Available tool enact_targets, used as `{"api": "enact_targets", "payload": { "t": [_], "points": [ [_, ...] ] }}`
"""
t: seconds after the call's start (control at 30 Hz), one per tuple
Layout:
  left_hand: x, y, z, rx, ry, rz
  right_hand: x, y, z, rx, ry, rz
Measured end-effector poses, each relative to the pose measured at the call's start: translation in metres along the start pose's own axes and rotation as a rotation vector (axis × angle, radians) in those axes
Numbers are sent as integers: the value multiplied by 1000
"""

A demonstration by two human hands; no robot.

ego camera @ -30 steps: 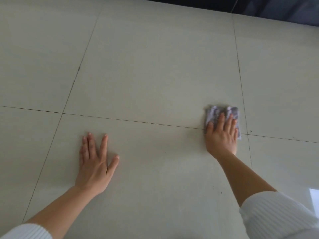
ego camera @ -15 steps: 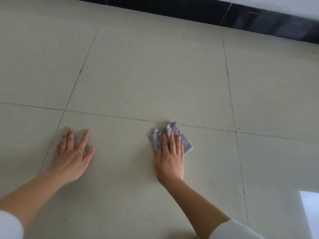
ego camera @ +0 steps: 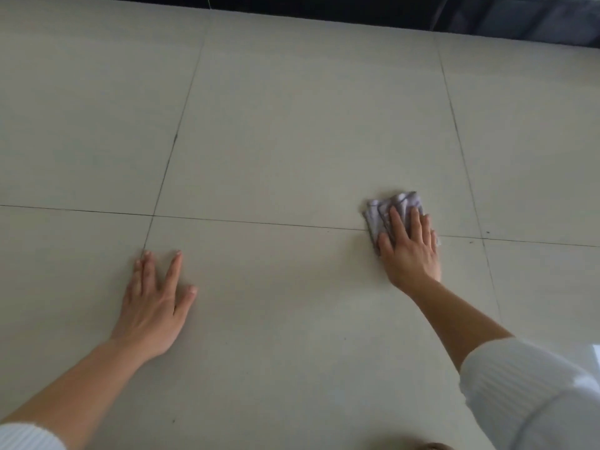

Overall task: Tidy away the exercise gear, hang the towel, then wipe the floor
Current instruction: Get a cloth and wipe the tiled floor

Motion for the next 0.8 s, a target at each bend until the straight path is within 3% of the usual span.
{"api": "enact_targets", "payload": {
  "t": [0.1,0.3,0.43,0.5,0.63,0.73,0.8],
  "points": [
    [2,2,7,26,16,-4,18,-2,51,-5,-19,-30],
    [6,-1,-3,-32,59,-58,64,75,156,-663,49,84],
    [5,-8,3,3,63,-88,75,105,156,-1087,159,220],
    [0,-14,10,-17,74,-102,69,80,142,-1171,238,204],
    [-7,-20,37,-193,130,-78,32,-4,113,-766,239,15],
    [-1,-21,46,-220,107,-42,26,-42,109,-374,135,60],
    [2,-22,45,-229,130,-22,29,-48,131,-247,54,58]
  ]
}}
Point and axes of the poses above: each hand's wrist, its own y-axis away from the middle knuckle, its own x-axis out of the palm, z = x × y, the point moved 5 cm from there along -y, towards the middle knuckle, and after that the axes turned 10 degrees about -x, right-handed, at the moved point
